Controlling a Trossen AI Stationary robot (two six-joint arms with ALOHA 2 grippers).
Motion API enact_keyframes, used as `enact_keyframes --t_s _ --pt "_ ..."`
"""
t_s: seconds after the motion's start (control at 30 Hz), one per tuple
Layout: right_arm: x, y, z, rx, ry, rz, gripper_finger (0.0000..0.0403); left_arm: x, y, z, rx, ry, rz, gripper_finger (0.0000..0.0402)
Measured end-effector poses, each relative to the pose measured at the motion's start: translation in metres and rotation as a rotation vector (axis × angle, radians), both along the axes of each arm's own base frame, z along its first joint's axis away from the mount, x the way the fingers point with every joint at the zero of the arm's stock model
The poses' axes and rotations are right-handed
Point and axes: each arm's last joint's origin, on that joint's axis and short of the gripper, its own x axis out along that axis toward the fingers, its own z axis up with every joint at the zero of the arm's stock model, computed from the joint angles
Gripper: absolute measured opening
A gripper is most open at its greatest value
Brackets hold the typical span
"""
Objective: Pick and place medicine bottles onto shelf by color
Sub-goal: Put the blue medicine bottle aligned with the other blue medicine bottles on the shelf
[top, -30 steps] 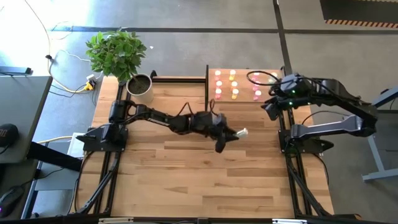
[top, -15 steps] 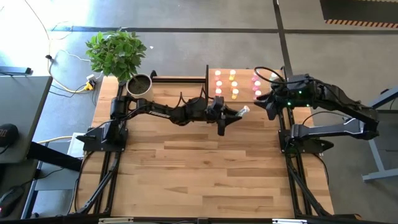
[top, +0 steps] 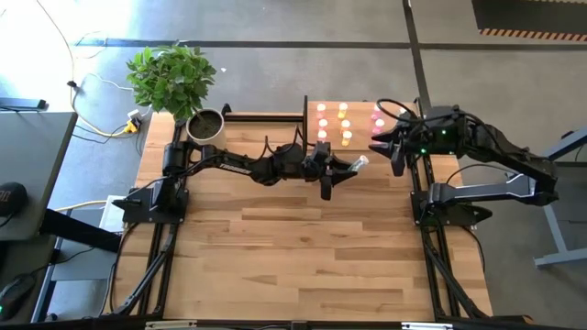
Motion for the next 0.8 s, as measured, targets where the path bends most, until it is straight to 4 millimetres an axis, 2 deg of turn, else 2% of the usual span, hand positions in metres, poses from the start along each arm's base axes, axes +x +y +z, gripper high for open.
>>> enact_keyframes --t_s 0.37,0.6,0.8 --pt "0.0 0.001 0.0 0.152 -0.038 -0.001 0.021 -0.001 0.0 0.008 0.018 -0.082 -0.001 0.0095" --pt "0.011 -0.002 0.004 0.273 -0.118 -0.06 0.0213 -0.002 -0.001 0.011 -0.011 -0.115 -0.006 0.0095" --pt "0.024 -0.005 -0.004 0.307 -0.068 -0.072 0.0213 -0.002 -0.001 0.011 -0.01 -0.119 -0.005 0.0095"
